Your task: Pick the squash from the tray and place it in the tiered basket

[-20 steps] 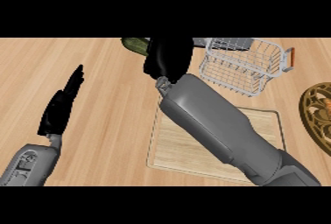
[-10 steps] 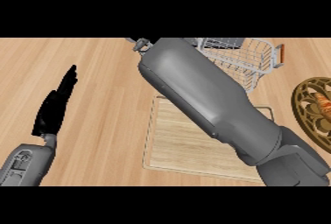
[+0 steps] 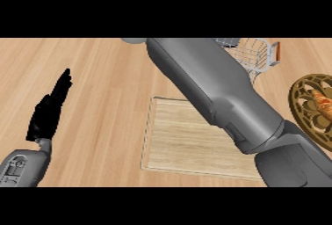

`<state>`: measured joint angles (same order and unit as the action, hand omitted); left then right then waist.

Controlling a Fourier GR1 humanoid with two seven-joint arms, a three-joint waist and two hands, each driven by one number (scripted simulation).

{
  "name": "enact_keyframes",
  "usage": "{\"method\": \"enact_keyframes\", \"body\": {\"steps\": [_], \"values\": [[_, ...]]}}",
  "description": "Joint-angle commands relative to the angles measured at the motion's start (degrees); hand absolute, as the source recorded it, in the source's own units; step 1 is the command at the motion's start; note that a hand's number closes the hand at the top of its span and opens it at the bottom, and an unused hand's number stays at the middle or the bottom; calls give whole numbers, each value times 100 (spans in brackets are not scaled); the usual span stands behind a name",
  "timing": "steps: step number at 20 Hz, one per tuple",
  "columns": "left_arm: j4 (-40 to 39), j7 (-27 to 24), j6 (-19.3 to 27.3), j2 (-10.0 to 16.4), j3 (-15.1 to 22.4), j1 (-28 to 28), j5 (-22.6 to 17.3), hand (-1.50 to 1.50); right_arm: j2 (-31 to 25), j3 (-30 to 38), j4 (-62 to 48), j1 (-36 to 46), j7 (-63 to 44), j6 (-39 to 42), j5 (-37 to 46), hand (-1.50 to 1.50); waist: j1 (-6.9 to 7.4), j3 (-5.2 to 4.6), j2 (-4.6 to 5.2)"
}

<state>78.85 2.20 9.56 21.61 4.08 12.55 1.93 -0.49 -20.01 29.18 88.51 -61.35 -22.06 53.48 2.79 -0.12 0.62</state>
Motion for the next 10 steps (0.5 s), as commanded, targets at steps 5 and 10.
{"method": "enact_keyframes", "body": {"steps": [5, 10], "values": [[140, 170, 27, -81, 33, 38, 75, 0, -476, -123, -1274, 211, -40, 553, 519, 150, -104, 2, 9], [35, -117, 76, -197, -16, -189, 107, 0, -397, -149, -1710, 304, -278, 548, 751, 150, -83, 2, 7]]}}
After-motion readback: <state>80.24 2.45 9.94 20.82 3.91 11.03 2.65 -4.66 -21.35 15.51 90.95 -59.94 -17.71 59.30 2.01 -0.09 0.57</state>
